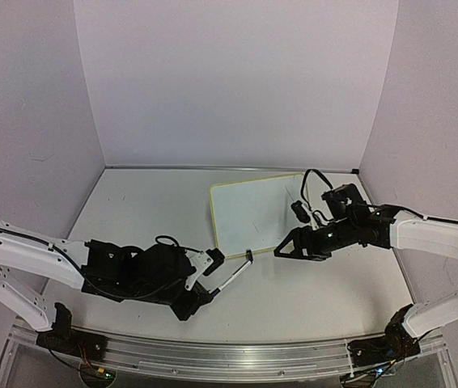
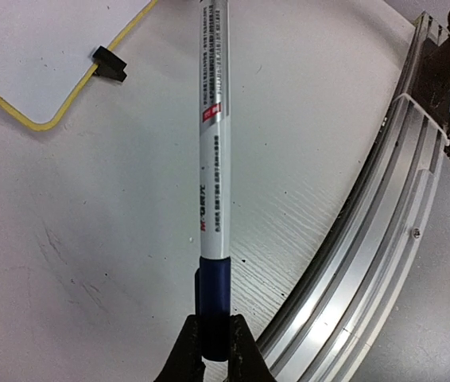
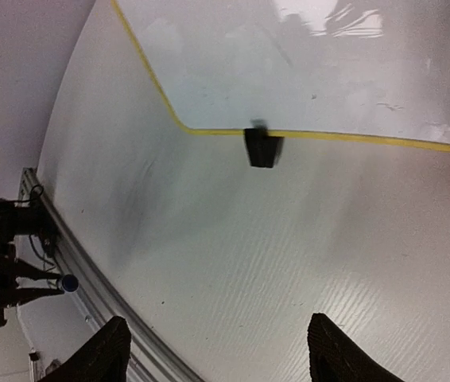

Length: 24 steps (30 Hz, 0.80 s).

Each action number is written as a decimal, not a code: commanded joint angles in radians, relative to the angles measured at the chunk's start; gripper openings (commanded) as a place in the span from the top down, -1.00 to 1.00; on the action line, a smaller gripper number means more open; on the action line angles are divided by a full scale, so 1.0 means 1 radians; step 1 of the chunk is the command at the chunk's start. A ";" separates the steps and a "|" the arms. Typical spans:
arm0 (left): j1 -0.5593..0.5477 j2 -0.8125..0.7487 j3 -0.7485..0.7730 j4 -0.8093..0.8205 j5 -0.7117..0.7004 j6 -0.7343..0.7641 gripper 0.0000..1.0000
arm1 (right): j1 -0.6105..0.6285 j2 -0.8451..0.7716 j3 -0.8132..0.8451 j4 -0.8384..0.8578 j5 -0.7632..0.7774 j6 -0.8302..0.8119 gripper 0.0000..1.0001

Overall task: Write a sentence on the whiteboard
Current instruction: Pick up the whiteboard marker from the corner of the board, then pass from the left arm to the right

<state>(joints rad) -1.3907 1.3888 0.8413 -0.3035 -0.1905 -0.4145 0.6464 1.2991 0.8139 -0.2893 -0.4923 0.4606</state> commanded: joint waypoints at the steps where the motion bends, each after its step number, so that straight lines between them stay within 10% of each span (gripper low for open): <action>1: 0.073 -0.087 -0.009 0.038 0.165 0.114 1.00 | 0.002 -0.013 0.054 0.018 -0.345 -0.049 -0.47; 24: 0.131 -0.017 0.138 -0.012 0.443 0.237 1.00 | 0.172 0.172 0.160 0.092 -0.611 -0.031 0.14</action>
<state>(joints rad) -1.2785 1.3643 0.9257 -0.3115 0.2066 -0.2058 0.7834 1.4570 0.9184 -0.2066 -1.0683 0.4572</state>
